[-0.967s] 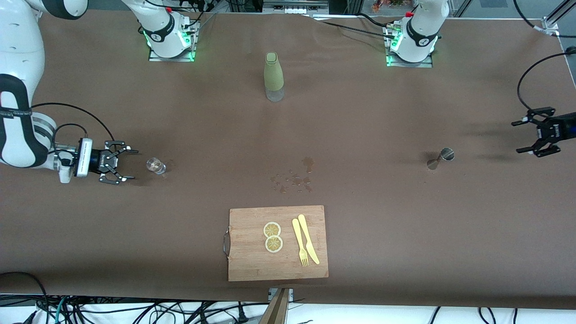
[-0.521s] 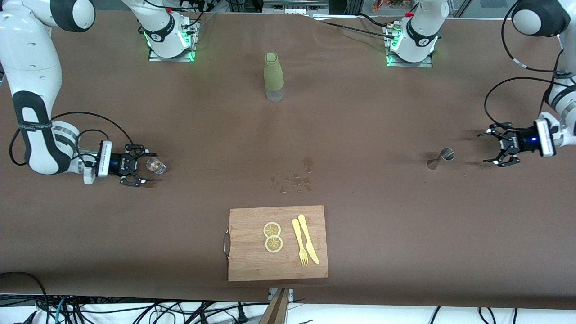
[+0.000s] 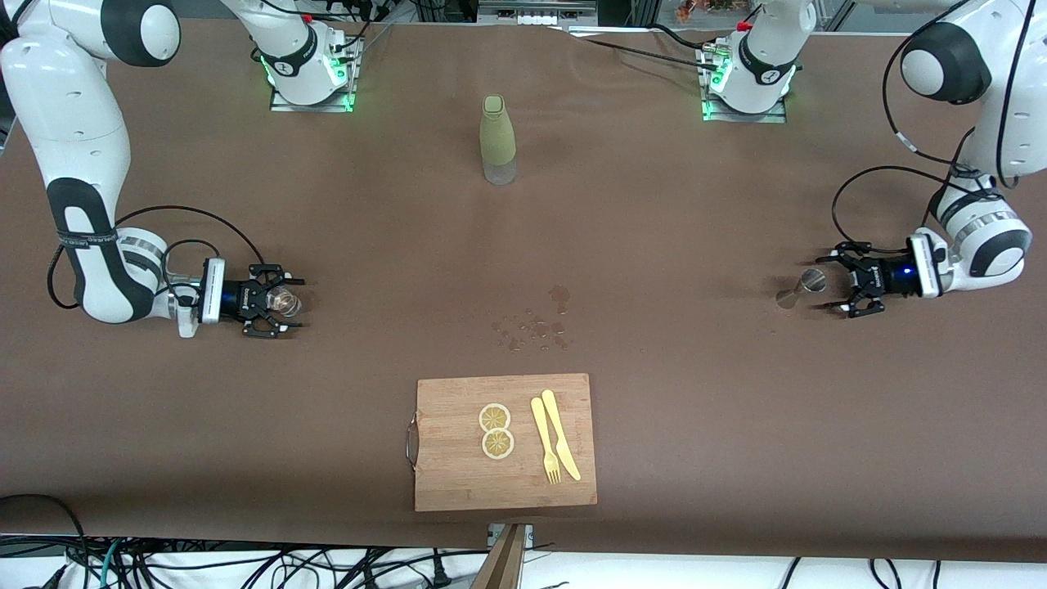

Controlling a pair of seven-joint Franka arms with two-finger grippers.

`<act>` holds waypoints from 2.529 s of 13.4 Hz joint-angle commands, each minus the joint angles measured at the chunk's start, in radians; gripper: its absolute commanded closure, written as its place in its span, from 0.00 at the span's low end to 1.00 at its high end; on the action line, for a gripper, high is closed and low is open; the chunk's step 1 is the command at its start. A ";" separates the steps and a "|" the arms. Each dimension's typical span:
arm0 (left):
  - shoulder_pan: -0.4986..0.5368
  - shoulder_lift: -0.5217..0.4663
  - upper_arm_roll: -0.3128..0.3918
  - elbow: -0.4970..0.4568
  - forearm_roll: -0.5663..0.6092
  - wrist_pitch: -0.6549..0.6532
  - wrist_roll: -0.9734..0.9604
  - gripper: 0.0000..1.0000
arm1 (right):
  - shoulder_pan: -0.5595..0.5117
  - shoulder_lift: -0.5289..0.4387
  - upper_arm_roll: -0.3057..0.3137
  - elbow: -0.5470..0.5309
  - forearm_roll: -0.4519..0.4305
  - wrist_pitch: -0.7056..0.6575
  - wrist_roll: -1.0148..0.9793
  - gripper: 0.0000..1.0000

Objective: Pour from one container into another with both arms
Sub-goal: 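Close the right gripper on the glass while the left gripper grasps the jigger, then lift the glass with the right gripper while the left gripper carries the jigger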

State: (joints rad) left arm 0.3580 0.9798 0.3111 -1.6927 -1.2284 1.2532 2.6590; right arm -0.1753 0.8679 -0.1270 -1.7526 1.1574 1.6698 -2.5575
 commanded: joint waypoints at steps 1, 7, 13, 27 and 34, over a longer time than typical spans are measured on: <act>-0.031 0.016 0.008 0.019 -0.019 -0.002 0.076 0.00 | -0.001 0.014 -0.002 0.013 0.018 -0.016 -0.020 0.85; -0.045 0.025 -0.027 0.019 -0.032 0.000 0.071 0.01 | -0.006 0.019 0.000 0.022 0.018 -0.068 0.006 1.00; -0.042 0.023 -0.021 0.019 -0.029 -0.003 0.076 0.36 | -0.001 0.011 0.039 0.065 0.019 -0.139 0.091 1.00; -0.080 0.008 -0.035 0.083 -0.066 -0.003 0.018 1.00 | 0.281 0.008 0.170 0.352 0.108 -0.032 0.534 1.00; -0.284 -0.032 -0.093 0.090 -0.210 0.067 -0.155 1.00 | 0.456 -0.020 0.161 0.493 0.085 0.146 0.847 1.00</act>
State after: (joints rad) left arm 0.1184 0.9651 0.2460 -1.5915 -1.3986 1.2778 2.5363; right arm 0.2400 0.8659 0.0469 -1.2788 1.2517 1.7763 -1.7873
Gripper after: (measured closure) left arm 0.793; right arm 0.868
